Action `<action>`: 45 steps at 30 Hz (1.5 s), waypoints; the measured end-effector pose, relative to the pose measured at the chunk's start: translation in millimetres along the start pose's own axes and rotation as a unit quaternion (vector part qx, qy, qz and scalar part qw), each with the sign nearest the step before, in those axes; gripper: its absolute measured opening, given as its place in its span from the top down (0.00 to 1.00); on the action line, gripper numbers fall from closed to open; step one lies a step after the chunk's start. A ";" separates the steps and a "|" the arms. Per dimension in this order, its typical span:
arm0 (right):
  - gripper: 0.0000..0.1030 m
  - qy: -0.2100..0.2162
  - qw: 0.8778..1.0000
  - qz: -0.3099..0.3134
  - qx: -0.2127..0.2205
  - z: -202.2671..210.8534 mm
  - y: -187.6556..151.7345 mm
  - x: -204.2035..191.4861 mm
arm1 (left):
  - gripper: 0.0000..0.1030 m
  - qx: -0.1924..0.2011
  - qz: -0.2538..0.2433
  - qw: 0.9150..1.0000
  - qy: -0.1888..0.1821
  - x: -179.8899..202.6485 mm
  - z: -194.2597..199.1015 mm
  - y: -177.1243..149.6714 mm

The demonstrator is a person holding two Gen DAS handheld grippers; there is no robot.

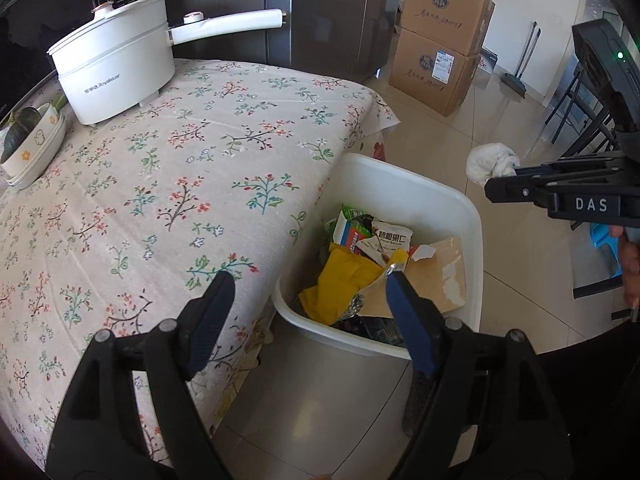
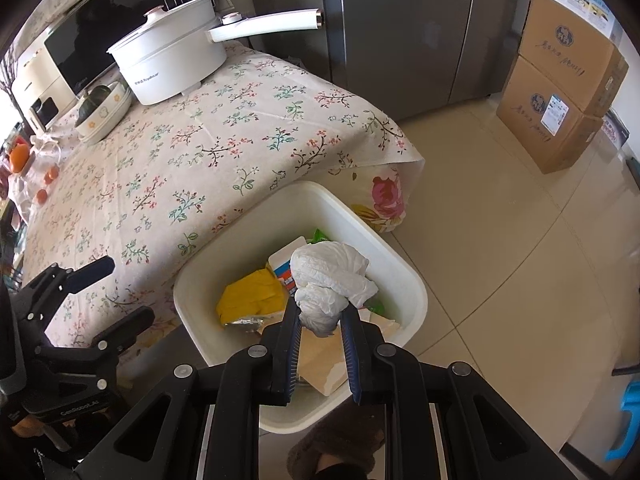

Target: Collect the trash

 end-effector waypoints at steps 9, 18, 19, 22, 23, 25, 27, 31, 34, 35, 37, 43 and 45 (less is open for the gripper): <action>0.40 0.020 0.999 -0.023 -0.026 -12.5 0.2 -9.3 | 0.15 -0.002 0.029 0.999 0.017 -21.3 19.4 -15.4; 0.27 0.021 0.999 -0.011 0.024 18.5 -2.9 -31.8 | 0.04 0.009 0.059 0.997 0.038 -32.2 53.4 -32.6; 0.26 0.021 0.999 -0.009 0.035 25.5 -4.5 -36.4 | 0.01 0.011 0.062 0.997 0.046 -32.8 58.0 -35.4; 0.19 0.015 0.997 -0.002 0.077 48.5 -13.8 -50.1 | 0.01 0.015 0.086 0.994 0.065 -38.9 72.3 -46.7; 0.17 0.009 0.996 0.003 0.092 56.0 -18.6 -55.6 | 0.01 0.017 0.095 0.993 0.065 -41.2 76.4 -51.4; 0.16 -0.008 0.993 0.021 0.120 69.1 -28.8 -68.1 | 0.01 0.030 0.119 0.990 0.069 -46.7 86.1 -61.8; 0.15 -0.027 0.989 0.037 0.142 77.7 -39.1 -80.1 | 0.01 0.042 0.134 0.986 0.088 -51.1 95.3 -70.9; 0.13 -0.038 0.983 0.058 0.171 85.5 -61.2 -101.1 | 0.01 0.066 0.171 0.977 0.108 -59.1 107.8 -89.0; 0.13 -0.040 0.981 0.066 0.177 83.5 -74.6 -112.4 | 0.01 0.064 0.202 0.970 0.117 -68.9 108.4 -102.9; 0.13 -0.043 0.981 0.068 0.177 82.3 -78.4 -115.6 | 0.01 0.062 0.211 0.968 0.118 -71.3 108.0 -108.0; 0.13 -0.047 0.980 0.073 0.180 80.2 -84.4 -121.7 | 0.01 0.060 0.222 0.966 0.121 -75.7 107.2 -115.4; 0.12 -0.039 0.981 0.080 0.175 74.2 -92.0 -131.7 | 0.01 0.068 0.220 0.964 0.133 -73.9 114.2 -127.8; 0.12 -0.040 0.981 0.080 0.173 72.8 -93.6 -133.0 | 0.01 0.070 0.218 0.964 0.137 -73.4 115.4 -128.5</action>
Point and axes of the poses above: each gripper's, at about its wrist camera, not at the fingertips, and z roughly against the way its jaws point, x to its right, y to its top, the point moved 5 cm from there along -z, roughly the way its jaws point, and after that the axes turned 13 degrees about -x, right-handed, at the moved point
